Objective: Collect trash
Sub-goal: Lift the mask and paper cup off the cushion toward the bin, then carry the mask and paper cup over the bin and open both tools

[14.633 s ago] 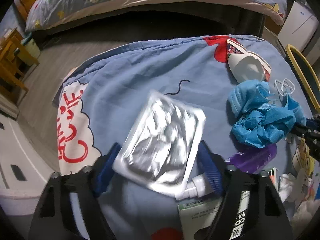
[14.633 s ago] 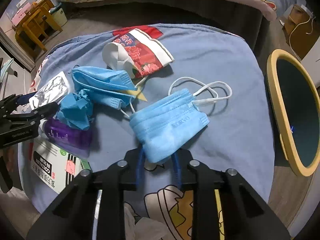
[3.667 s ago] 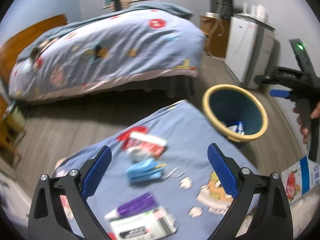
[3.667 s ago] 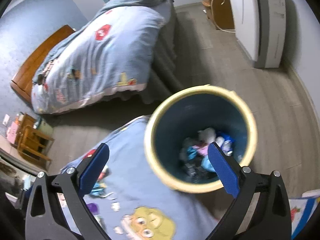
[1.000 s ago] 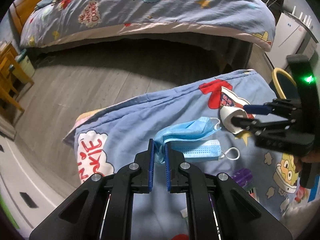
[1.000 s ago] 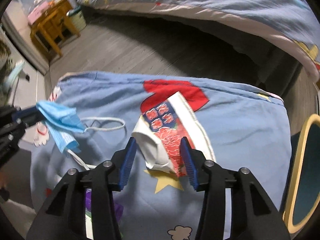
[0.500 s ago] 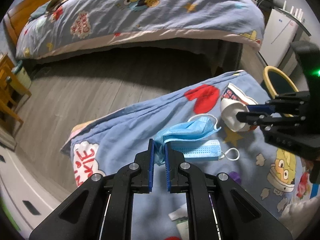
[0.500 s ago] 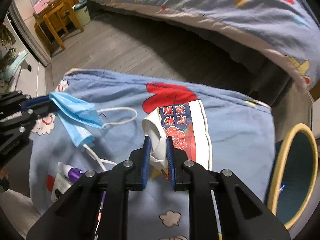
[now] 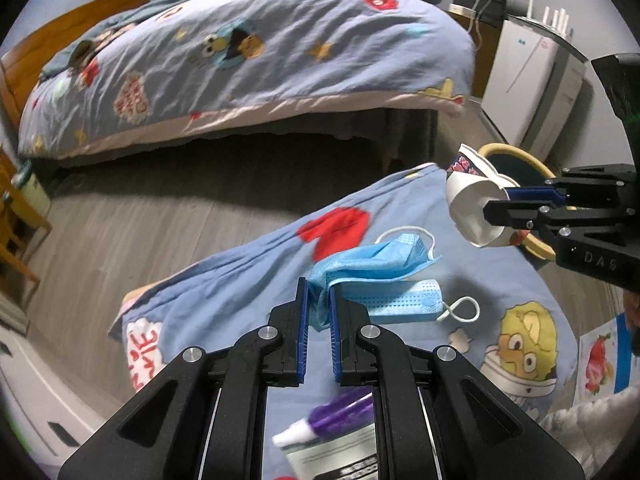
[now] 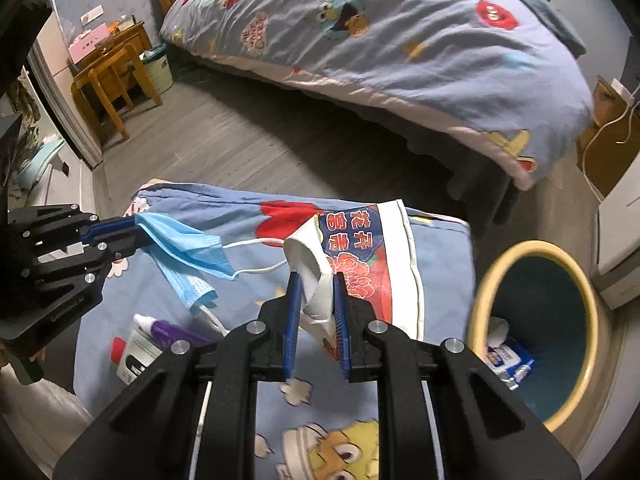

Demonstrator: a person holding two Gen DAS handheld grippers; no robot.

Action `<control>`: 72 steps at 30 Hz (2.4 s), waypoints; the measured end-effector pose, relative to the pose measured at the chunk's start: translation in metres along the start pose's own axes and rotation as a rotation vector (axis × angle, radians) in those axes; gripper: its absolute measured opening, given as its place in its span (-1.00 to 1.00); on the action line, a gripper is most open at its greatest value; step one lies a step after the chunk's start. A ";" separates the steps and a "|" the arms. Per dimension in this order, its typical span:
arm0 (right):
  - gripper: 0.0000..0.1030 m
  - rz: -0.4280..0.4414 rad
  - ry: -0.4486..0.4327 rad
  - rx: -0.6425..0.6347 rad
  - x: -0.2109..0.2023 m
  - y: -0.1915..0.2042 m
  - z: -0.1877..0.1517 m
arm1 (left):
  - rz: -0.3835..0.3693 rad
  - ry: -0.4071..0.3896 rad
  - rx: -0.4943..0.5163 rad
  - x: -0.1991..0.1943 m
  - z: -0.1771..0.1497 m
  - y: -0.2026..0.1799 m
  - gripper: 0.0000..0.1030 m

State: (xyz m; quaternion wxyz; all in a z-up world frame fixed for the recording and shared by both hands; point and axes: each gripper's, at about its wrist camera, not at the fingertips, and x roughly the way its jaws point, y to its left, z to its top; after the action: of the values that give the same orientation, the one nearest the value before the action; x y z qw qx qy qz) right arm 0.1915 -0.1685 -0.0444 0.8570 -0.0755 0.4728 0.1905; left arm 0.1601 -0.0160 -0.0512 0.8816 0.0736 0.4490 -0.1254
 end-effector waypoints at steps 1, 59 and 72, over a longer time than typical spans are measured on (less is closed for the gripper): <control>-0.70 -0.002 -0.002 0.004 -0.002 -0.005 -0.002 | -0.004 -0.002 0.005 0.000 0.002 -0.005 -0.80; -0.65 -0.036 -0.058 0.730 -0.021 -0.291 -0.110 | -0.113 -0.033 0.216 0.115 0.096 -0.271 0.02; 0.44 -0.086 -0.066 0.702 -0.033 -0.277 -0.102 | -0.091 -0.077 0.180 0.078 0.078 -0.241 0.73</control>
State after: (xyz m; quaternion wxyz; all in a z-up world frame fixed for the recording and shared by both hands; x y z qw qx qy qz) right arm 0.2060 -0.4621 -0.0865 0.8526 0.2103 0.4781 -0.0175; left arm 0.1953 -0.2781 -0.0731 0.8813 0.1274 0.4047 -0.2079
